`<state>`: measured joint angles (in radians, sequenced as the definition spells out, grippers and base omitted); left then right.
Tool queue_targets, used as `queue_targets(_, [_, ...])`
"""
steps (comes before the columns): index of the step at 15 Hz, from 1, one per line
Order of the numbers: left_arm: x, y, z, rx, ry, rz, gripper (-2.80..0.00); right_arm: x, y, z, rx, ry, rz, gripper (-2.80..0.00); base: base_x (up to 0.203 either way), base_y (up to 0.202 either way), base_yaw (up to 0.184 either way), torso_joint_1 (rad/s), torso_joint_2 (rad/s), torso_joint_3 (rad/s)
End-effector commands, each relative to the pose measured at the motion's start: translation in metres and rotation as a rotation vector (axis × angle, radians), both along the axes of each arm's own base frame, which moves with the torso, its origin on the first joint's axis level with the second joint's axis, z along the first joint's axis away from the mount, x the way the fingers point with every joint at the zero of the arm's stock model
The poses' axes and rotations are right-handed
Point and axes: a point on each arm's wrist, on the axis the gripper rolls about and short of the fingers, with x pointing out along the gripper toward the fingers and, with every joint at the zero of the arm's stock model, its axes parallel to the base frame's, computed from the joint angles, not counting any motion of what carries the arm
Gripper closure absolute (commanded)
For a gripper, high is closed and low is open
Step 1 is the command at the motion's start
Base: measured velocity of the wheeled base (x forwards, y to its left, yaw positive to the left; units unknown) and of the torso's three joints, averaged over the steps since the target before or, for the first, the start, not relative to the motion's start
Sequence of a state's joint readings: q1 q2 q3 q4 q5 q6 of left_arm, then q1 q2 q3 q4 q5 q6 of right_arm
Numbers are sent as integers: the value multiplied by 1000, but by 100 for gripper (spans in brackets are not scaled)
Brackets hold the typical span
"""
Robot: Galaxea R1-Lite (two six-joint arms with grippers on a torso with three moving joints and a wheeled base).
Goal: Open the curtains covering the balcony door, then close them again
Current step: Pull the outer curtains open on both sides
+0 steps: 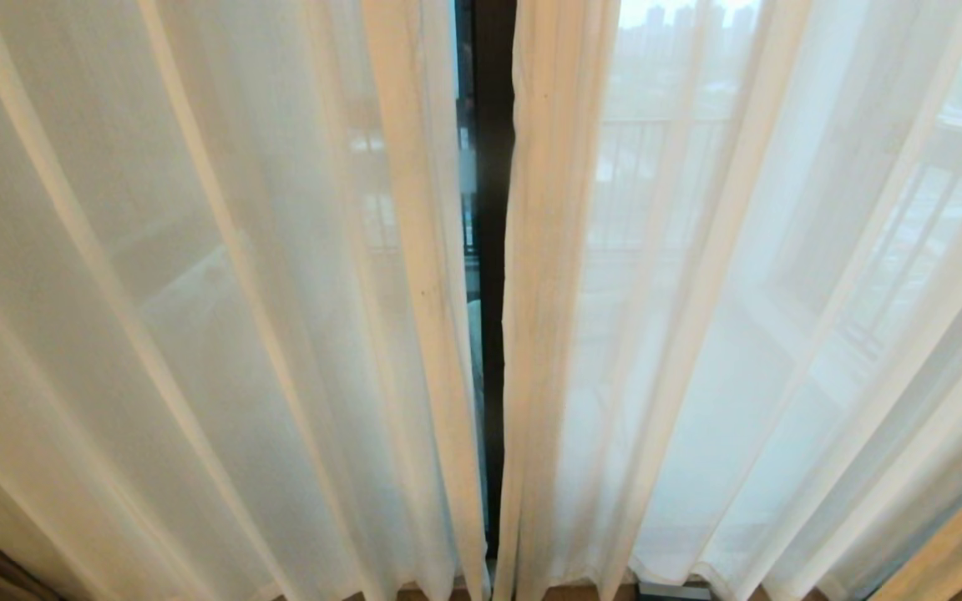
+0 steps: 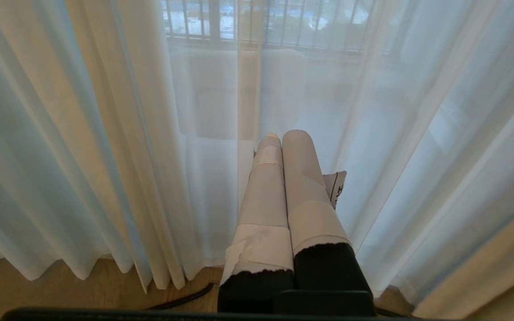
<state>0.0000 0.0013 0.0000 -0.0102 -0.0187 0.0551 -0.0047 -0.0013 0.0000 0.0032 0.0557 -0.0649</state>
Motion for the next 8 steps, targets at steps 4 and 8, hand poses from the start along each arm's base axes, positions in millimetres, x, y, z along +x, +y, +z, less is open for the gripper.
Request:
queue_targets(4, [0,0,0,-3,-2,2,0,0,0,0,-1,1,1,0,0,0,0,0,0,0])
queue_targets(8, [0,0,0,-6,-3,0,0,0,0,0,-1,1,1,0,0,0,0,0,0,0])
